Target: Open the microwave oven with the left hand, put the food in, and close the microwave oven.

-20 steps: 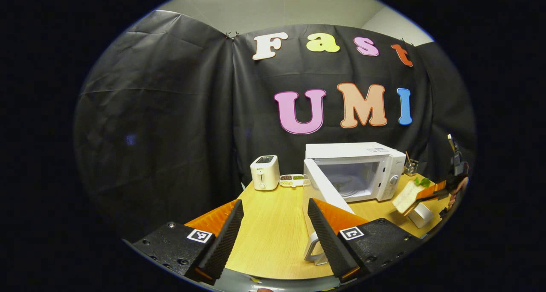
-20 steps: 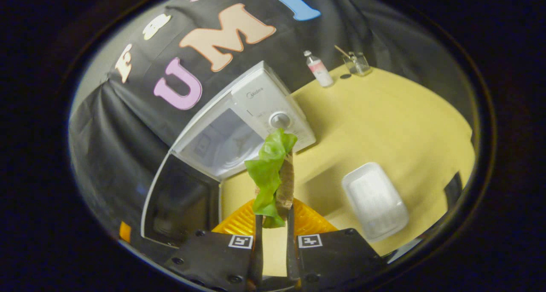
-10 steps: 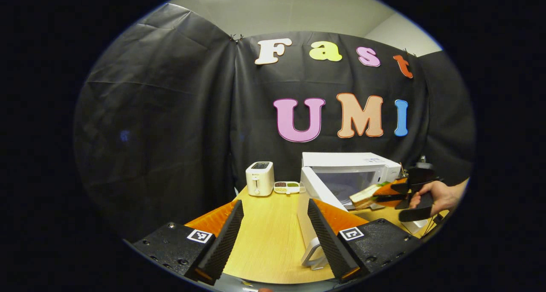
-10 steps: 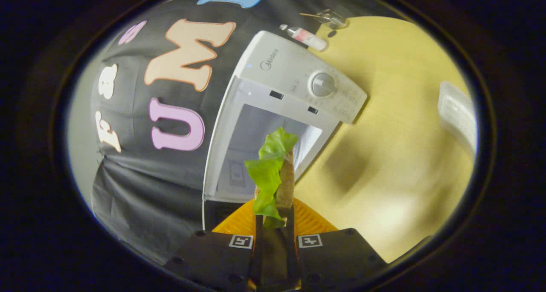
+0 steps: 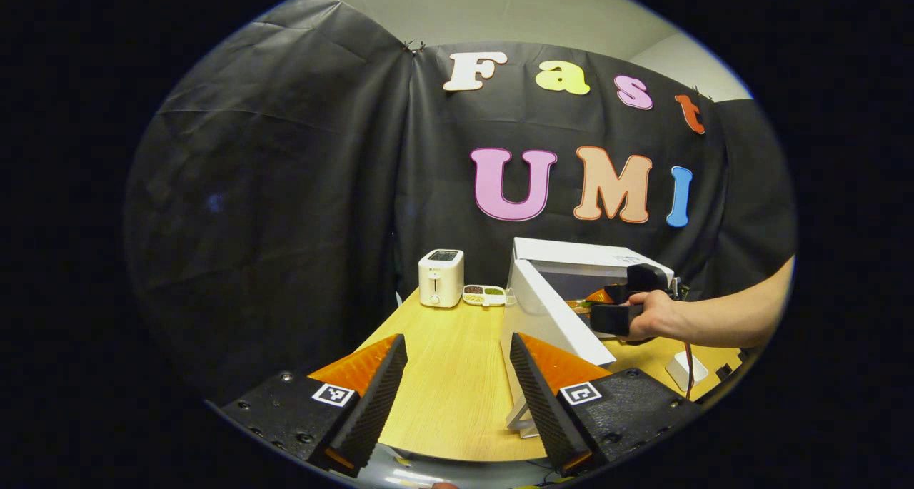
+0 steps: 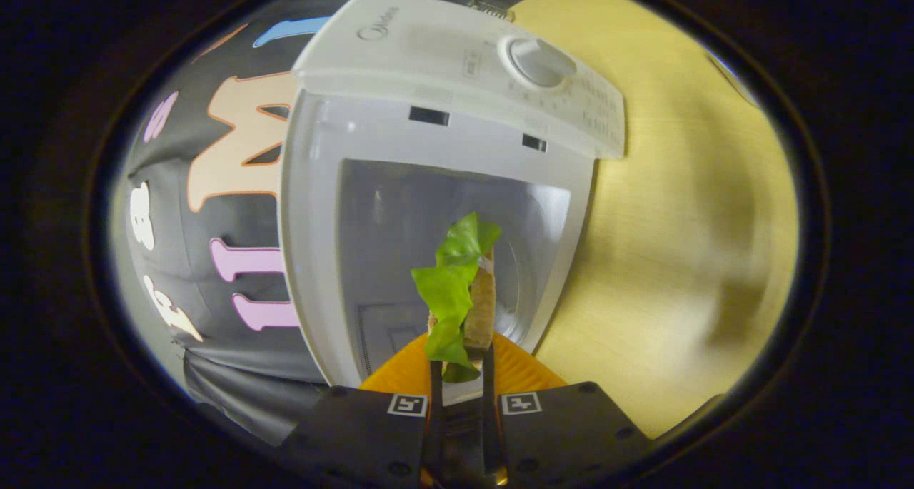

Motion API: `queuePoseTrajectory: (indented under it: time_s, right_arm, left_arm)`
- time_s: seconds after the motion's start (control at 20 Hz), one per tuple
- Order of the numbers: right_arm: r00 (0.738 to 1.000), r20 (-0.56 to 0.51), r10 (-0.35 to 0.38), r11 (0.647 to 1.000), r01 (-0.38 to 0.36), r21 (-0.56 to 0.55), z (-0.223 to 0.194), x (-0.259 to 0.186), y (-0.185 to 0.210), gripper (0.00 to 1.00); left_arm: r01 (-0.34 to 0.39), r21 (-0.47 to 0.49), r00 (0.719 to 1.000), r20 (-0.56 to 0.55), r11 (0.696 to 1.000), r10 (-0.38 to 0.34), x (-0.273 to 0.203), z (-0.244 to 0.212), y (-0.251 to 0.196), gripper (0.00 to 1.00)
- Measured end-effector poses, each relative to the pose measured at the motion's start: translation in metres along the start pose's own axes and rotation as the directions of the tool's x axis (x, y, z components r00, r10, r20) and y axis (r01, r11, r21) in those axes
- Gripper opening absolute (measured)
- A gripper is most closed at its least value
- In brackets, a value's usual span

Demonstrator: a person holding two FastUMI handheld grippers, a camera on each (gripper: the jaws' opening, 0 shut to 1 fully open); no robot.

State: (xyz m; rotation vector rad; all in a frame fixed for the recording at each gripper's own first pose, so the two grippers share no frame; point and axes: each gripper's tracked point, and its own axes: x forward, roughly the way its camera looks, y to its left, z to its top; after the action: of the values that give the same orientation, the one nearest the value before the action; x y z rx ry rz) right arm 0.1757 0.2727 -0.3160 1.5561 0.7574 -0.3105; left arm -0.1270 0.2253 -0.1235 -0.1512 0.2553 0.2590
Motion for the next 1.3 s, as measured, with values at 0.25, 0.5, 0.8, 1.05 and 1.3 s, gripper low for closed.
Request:
queuePoseTrajectory:
  time_s: [0.25,0.5,0.8,1.05,1.3]
  right_arm:
    - [0.995,0.096,0.036,0.999,-0.032,-0.04,0.007,0.031,0.003,0.23]
    - [0.996,0.083,0.029,0.999,-0.027,-0.016,0.0,0.059,-0.009,0.23]
    - [0.999,-0.022,-0.04,0.998,0.039,-0.046,-0.016,0.059,-0.023,0.8]
    - [0.995,-0.064,-0.081,0.987,0.071,-0.145,-0.011,0.03,-0.027,0.95]
    - [0.989,-0.112,-0.1,0.959,0.066,-0.275,0.006,-0.011,-0.045,0.94]
  left_arm:
    - [-0.013,0.011,1.0,-0.004,1.0,0.013,-0.001,0.0,0.009,0.89]
    - [0.015,0.002,1.0,-0.018,1.0,-0.015,0.01,-0.003,0.003,0.89]
    - [0.057,-0.006,0.998,-0.003,0.998,-0.057,0.024,0.003,-0.013,0.89]
    - [0.072,-0.003,0.997,-0.003,0.997,-0.072,0.03,0.004,-0.019,0.89]
    - [0.094,0.023,0.996,-0.008,0.995,-0.094,0.03,-0.004,-0.026,0.89]
